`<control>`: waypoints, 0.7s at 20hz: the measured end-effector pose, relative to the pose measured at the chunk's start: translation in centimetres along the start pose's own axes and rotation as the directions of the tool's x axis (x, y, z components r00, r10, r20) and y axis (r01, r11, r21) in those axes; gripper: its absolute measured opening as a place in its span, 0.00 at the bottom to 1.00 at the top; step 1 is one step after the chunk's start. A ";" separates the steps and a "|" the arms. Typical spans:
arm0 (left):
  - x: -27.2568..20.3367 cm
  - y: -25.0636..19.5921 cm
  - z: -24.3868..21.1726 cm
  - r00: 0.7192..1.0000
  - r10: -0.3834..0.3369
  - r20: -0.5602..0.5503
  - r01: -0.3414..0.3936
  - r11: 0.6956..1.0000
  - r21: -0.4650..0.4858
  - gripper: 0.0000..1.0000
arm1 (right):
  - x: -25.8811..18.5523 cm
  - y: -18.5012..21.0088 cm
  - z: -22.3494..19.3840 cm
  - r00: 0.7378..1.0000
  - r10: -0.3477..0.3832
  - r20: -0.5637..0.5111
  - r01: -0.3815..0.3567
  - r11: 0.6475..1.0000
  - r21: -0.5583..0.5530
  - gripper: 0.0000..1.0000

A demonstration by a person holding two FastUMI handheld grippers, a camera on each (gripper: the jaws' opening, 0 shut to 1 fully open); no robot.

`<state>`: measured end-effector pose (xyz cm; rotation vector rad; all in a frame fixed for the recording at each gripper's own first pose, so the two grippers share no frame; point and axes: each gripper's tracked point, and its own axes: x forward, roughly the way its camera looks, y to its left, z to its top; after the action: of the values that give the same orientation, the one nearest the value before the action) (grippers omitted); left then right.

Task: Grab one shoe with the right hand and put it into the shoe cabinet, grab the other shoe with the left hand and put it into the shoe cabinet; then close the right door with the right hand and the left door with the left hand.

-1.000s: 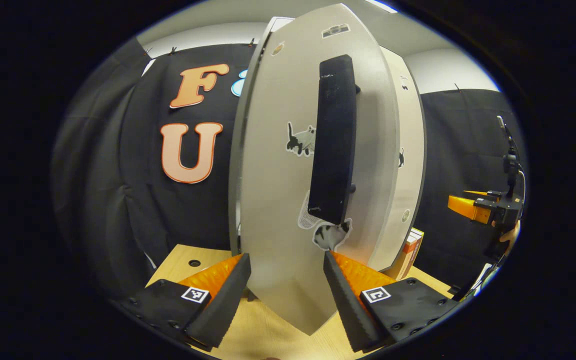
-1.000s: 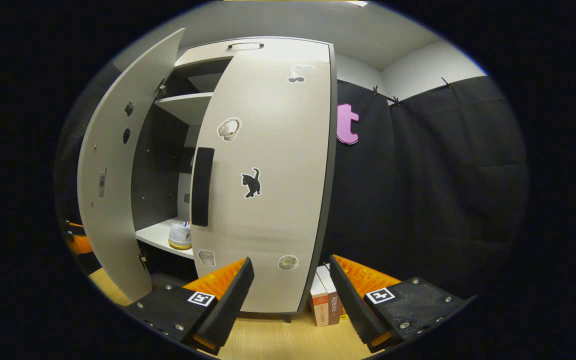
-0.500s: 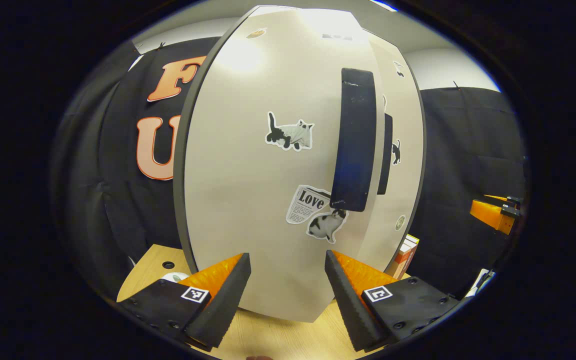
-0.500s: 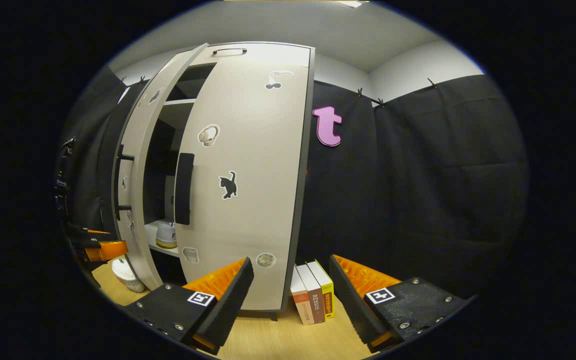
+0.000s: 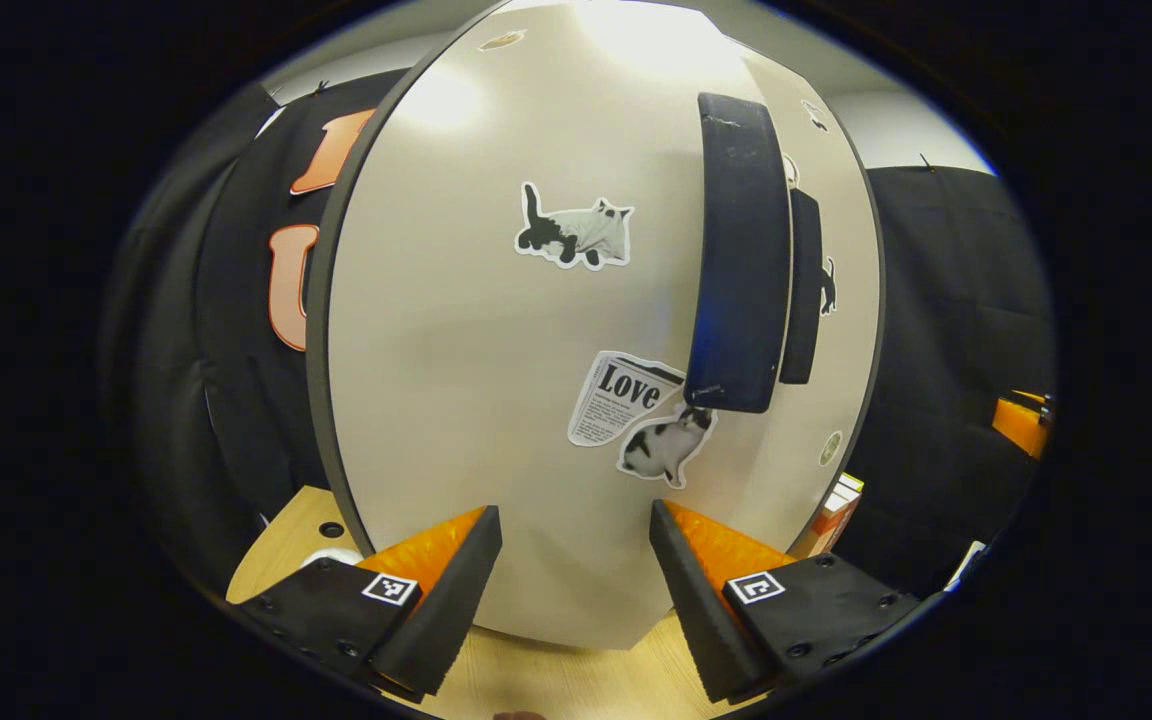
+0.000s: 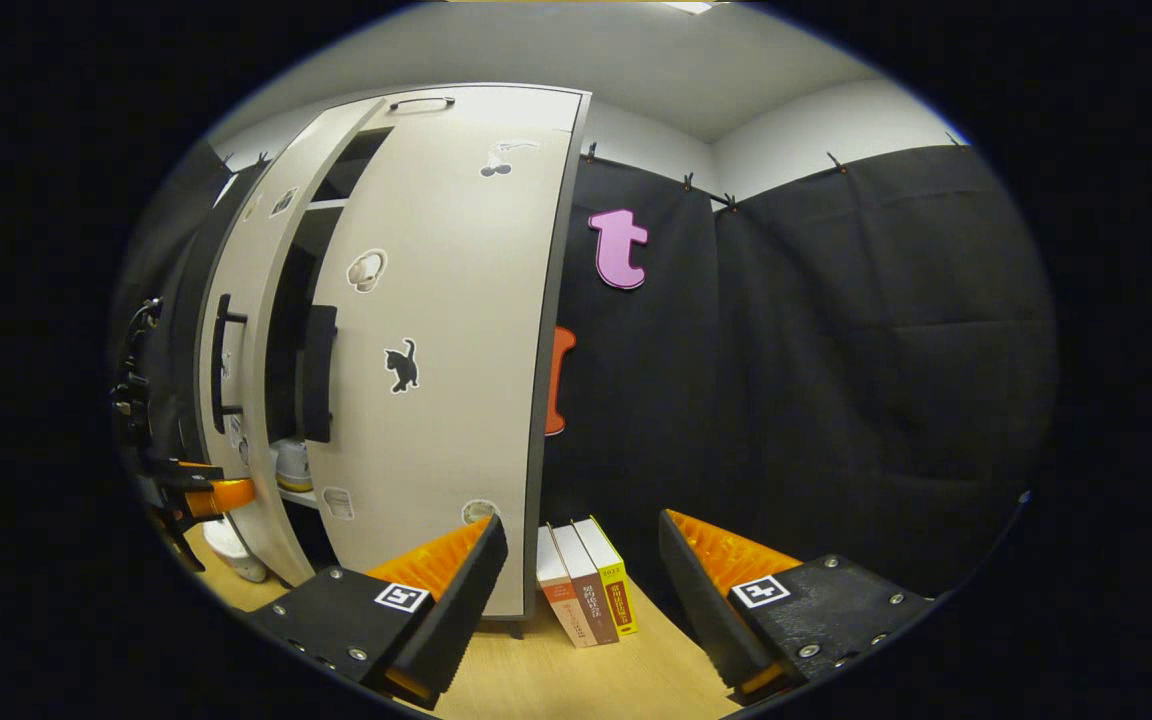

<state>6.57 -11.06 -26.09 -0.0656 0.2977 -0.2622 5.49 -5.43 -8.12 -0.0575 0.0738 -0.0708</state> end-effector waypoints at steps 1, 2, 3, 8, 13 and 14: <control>0.5 -0.1 0.0 1.000 0.006 0.006 -0.006 1.000 0.005 0.97 | 0.1 -0.2 -0.1 1.000 -0.003 -0.004 0.003 1.000 0.004 0.94; 1.0 -0.4 0.0 1.000 0.013 0.013 -0.013 1.000 0.010 0.97 | 0.3 -0.4 -0.2 1.000 -0.006 -0.009 0.006 1.000 0.008 0.94; 1.5 -0.6 0.0 1.000 0.020 0.019 -0.021 1.000 0.020 0.97 | 0.4 -0.6 -0.4 1.000 -0.008 -0.014 0.008 1.000 0.012 0.94; 5.2 -1.5 0.0 0.997 0.066 0.035 -0.069 0.995 0.070 0.97 | 1.2 -1.0 -0.7 1.000 -0.011 -0.027 0.011 1.000 0.013 0.94; 6.2 -1.3 -0.2 0.990 0.129 0.051 -0.134 0.986 0.096 0.96 | 2.1 -0.6 -0.1 1.000 0.005 -0.027 -0.004 1.000 0.029 0.94; 6.5 -1.4 -0.2 0.989 0.141 0.053 -0.147 0.983 0.112 0.96 | 2.2 -0.3 0.1 1.000 0.013 -0.026 -0.012 0.999 0.037 0.94</control>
<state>12.12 -14.17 -27.99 0.0646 0.2409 -0.1336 7.69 -5.89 -8.18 -0.0191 0.0986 -0.0605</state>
